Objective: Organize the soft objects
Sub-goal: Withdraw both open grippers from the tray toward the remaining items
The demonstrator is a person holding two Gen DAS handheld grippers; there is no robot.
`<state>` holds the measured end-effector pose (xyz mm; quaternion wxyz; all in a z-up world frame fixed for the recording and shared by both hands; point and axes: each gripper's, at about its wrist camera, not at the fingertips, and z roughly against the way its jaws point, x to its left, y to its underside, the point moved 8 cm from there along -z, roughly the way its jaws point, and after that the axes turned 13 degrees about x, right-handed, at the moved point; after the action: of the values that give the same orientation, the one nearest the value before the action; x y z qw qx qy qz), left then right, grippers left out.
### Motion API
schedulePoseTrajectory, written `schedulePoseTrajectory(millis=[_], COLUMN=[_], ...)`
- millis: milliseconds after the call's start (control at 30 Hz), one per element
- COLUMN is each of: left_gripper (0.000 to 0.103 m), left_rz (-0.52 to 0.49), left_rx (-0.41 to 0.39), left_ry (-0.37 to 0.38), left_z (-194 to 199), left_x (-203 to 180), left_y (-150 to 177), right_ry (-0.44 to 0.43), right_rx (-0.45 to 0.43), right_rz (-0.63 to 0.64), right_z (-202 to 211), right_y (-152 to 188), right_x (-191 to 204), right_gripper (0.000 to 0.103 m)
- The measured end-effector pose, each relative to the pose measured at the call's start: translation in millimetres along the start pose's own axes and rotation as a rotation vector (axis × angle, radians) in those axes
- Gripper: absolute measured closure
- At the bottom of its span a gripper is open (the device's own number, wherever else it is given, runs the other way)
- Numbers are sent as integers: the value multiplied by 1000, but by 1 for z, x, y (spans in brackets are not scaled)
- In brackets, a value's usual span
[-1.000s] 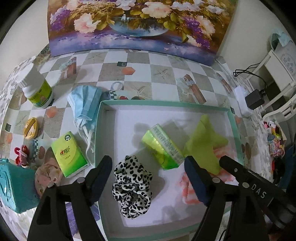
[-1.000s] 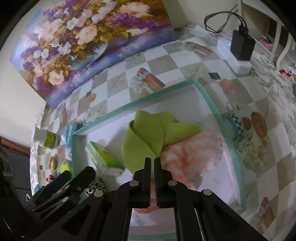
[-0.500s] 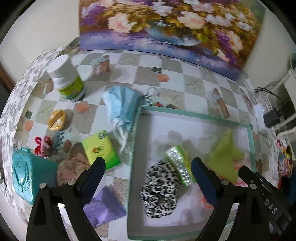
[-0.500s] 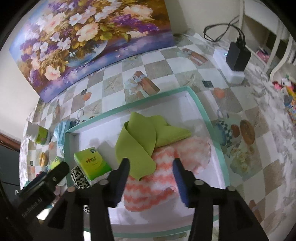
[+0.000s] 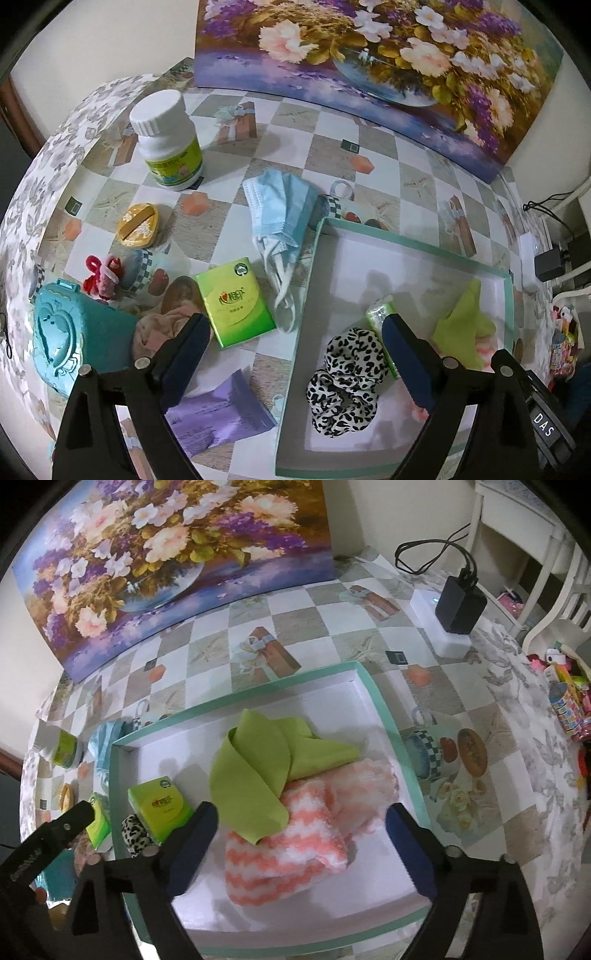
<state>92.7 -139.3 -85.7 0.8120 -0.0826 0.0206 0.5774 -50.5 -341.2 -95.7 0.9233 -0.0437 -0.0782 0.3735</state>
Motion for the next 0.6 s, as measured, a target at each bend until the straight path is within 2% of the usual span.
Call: schedulePoseTrajectory(millis=[133,200,367,600], left_gripper=[7,0,0,0], left_rz=[16,31,82,159], left_rx=[-2,-4,-38,-108], left_ry=[6,13,23,-24], left_z=[4,6,19,45], left_x=[7,13,35,86], left_y=[-3,-5,-13,-27], right_ry=[11,20,27,42], right_rx=[-2,2,6,7], right_rz=[-7,-8,-5,5], right_z=[1,0,-1,-1], right_y=[0,0,1,2], right_x=[-2,-3,-4,0], right_gripper=[1,0,0,0])
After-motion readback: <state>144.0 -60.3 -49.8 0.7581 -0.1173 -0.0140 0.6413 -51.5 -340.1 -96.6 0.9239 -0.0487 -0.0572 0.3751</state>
